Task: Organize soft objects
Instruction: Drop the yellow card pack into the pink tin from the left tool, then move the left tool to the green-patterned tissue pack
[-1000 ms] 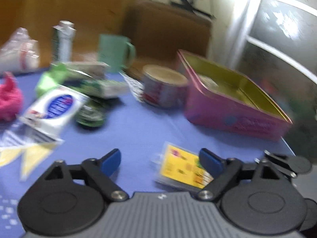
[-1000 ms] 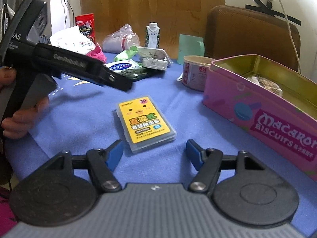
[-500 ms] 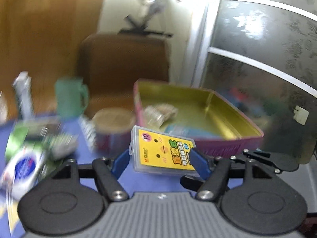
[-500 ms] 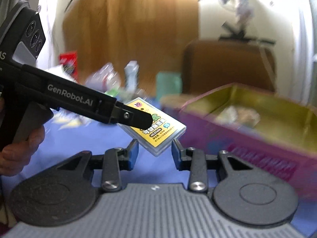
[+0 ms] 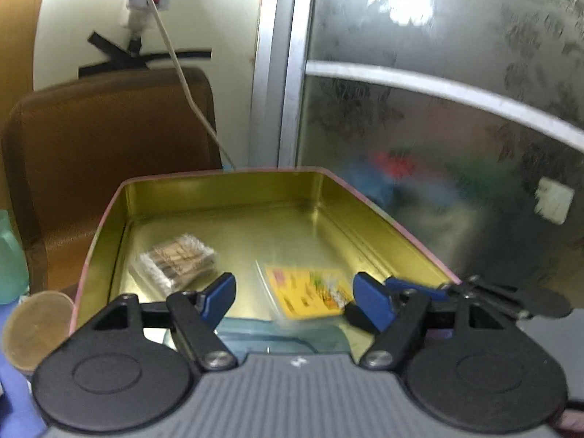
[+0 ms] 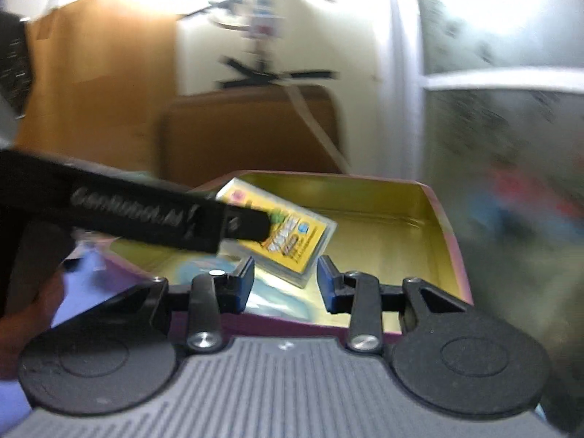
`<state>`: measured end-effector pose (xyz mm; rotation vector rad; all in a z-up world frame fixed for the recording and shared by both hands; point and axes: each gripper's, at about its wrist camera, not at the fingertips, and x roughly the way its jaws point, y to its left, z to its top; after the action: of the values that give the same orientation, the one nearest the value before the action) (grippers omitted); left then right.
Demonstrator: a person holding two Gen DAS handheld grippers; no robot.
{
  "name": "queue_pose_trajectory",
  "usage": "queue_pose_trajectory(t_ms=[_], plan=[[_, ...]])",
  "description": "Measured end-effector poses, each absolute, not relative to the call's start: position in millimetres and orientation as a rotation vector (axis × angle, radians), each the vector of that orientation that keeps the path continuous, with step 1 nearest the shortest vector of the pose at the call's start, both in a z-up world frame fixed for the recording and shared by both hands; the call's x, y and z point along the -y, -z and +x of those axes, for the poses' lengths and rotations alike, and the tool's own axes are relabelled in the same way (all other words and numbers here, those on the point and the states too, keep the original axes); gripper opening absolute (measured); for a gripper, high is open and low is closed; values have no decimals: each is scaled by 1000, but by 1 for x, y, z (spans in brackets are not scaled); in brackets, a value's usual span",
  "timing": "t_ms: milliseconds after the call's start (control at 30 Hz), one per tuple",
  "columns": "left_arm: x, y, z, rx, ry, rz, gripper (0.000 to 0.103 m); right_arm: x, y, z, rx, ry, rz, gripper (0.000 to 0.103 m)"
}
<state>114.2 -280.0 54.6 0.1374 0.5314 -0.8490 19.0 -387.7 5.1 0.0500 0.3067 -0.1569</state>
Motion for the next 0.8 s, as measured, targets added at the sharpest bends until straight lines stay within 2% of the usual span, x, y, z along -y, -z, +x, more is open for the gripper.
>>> queue_pose_trajectory(t_ms=[167,267,533,800], plan=[[256,-50,105,-532,846,120,73,398,0,8,-293,153,112,41],[221,-53,93,-509,839,97,77,391,-2,9,-283,115,122,41],[94,-37,73,-526,644,28,81,332,-13,5,-272,-79,60,41],[-38,-6,83,-556,268,-58,81,244,-10,42,-422,-383,40,41]])
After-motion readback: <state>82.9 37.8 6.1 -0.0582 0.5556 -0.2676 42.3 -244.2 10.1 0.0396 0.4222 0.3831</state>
